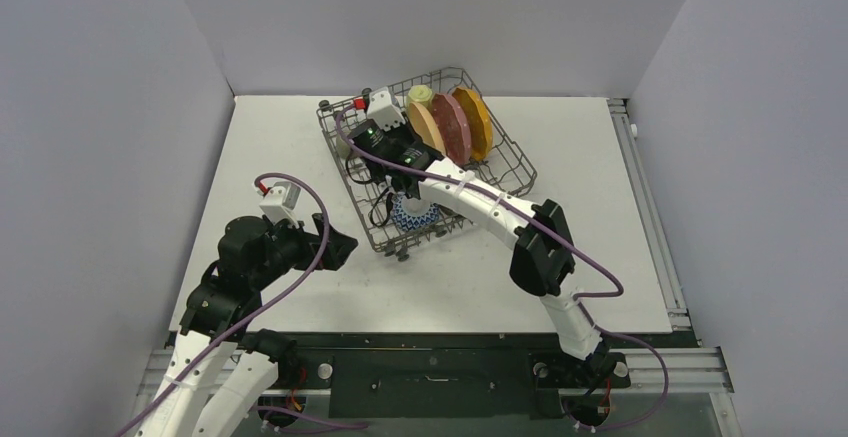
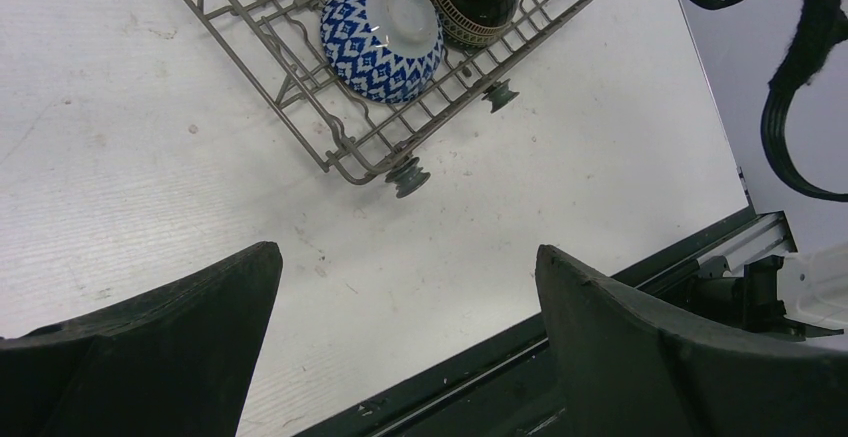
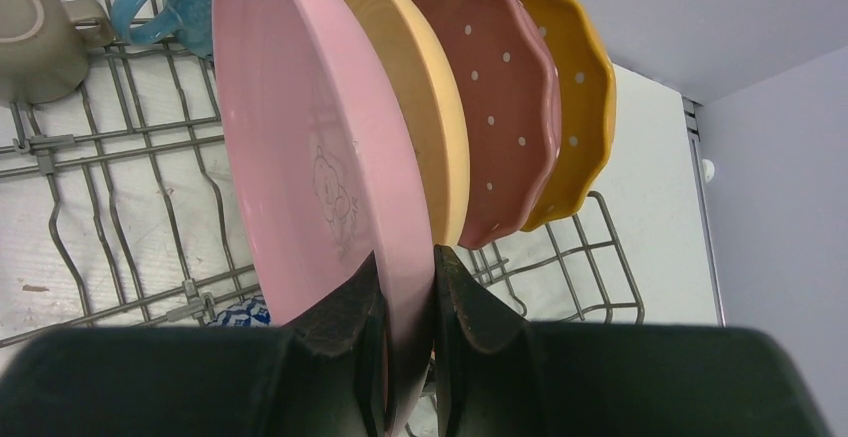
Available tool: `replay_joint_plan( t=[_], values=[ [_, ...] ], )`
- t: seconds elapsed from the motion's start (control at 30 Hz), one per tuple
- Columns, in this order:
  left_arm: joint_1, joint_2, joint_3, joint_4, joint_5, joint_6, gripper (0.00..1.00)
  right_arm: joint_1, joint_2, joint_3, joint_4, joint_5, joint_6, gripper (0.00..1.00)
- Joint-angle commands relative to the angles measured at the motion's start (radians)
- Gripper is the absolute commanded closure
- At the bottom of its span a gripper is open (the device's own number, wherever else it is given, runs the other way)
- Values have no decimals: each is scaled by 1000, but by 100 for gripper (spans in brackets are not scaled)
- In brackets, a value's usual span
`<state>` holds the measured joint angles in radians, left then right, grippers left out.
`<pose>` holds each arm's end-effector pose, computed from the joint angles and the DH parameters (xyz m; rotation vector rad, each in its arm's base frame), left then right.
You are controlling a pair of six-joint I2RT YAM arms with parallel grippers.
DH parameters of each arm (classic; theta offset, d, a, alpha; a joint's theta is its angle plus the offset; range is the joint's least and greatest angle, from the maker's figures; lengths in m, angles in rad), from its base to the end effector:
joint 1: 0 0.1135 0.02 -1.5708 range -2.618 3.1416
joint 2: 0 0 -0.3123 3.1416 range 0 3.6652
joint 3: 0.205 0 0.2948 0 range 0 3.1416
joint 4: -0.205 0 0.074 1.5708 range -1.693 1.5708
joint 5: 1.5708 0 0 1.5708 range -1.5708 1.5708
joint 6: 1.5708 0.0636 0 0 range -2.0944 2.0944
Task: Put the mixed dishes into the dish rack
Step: Insert the plate into the dish rack.
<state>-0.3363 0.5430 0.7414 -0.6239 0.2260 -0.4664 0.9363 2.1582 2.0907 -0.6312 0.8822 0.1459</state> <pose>0.1346 -0.0622 0.3345 0.0165 2.0623 -0.7329 0.3790 0.4321 0.3403 -0.3565 1.9744 -0.3227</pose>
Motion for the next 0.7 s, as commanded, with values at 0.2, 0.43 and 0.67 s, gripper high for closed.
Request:
replay_joint_plan(
  t=[0.2, 0.43, 0.67],
  values=[
    [16, -1, 4, 62, 19, 15, 4, -16, 44, 51, 81, 25, 8, 100],
    [25, 4, 4, 63, 27, 16, 4, -22, 71, 64, 81, 20, 9, 100],
    [31, 6, 4, 64, 32, 17, 4, -24, 88, 73, 88, 12, 6, 100]
  ],
)
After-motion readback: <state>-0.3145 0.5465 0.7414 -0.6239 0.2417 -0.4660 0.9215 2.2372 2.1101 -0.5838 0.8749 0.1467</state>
